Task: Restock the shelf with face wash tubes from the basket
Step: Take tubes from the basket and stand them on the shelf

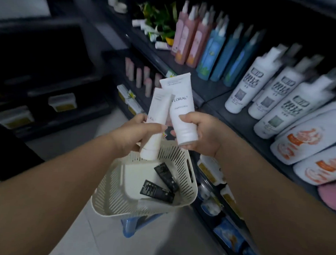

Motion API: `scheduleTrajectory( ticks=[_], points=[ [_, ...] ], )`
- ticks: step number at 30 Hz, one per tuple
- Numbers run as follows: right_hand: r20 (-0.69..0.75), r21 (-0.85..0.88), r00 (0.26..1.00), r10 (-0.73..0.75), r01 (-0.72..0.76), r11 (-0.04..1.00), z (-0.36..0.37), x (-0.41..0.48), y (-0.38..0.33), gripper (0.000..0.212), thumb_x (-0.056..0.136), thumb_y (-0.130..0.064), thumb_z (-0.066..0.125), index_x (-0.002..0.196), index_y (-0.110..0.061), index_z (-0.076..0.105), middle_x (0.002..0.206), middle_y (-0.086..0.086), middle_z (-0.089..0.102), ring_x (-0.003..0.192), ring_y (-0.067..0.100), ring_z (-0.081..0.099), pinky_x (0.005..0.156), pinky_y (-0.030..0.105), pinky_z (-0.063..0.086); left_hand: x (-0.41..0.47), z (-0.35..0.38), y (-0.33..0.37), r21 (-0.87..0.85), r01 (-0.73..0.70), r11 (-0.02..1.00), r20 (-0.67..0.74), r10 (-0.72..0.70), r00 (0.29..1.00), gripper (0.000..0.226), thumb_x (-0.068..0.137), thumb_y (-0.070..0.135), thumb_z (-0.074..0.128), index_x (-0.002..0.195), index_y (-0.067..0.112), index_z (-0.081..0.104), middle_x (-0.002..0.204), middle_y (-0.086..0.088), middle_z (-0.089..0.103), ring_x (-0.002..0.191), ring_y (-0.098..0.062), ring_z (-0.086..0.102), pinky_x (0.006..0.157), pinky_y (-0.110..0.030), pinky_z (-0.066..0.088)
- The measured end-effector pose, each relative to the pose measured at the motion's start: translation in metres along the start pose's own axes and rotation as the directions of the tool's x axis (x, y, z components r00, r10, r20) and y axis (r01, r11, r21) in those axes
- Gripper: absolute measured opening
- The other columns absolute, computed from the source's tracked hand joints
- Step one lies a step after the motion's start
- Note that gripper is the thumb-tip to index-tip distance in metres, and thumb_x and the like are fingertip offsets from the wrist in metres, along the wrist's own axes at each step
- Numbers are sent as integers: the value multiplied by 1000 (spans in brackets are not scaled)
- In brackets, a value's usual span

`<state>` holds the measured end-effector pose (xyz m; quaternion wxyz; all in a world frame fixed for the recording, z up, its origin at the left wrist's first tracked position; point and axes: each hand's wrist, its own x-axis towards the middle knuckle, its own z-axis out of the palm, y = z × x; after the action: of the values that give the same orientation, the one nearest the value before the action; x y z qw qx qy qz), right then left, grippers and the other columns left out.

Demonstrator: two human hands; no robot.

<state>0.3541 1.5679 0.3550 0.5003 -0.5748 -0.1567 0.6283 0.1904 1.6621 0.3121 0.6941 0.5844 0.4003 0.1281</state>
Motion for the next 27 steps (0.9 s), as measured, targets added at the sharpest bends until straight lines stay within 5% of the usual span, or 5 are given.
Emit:
scheduleTrajectory(
  ticks=[6,11,15,21,27],
  points=[
    [12,27,993,-120,120,992,31,-51,-46,30,91,-25,57,117,-9,62,95,11,68,80,24,64,70,33,52,-45,-1,78,-135,-175,975,-22,174,985,38,80,30,73,111,29,52,98,-3,73,89,-22,70,83,-49,55],
    [127,-100,963,-236,249,963,37,-102,-77,20,89,-28,57,99,-18,73,96,20,66,98,44,51,96,73,31,-80,9,142,-87,-319,944,58,325,944,57,74,35,76,124,18,55,109,-11,70,98,-31,67,82,-51,55],
    [65,-11,946,-317,319,948,33,-148,-101,19,96,-19,50,111,-24,60,108,9,70,96,35,65,86,59,48,-101,31,185,-140,-376,916,199,398,895,32,93,14,57,125,16,56,116,-11,69,107,-32,65,86,-52,53],
    [-6,18,896,-444,444,896,10,-205,-127,42,95,-7,48,135,-19,50,133,11,59,111,34,59,79,52,50,-134,78,237,-44,-481,876,369,461,807,52,82,-9,51,130,11,52,123,-8,66,116,-25,61,101,-46,45],
    [5,-58,830,-558,557,828,-32,-259,-138,52,89,6,47,134,-19,52,132,13,60,121,36,56,85,54,50,-160,133,268,25,-564,825,427,501,753,27,95,-3,46,111,12,62,96,-5,73,68,-8,70,48,-17,50]
  ],
)
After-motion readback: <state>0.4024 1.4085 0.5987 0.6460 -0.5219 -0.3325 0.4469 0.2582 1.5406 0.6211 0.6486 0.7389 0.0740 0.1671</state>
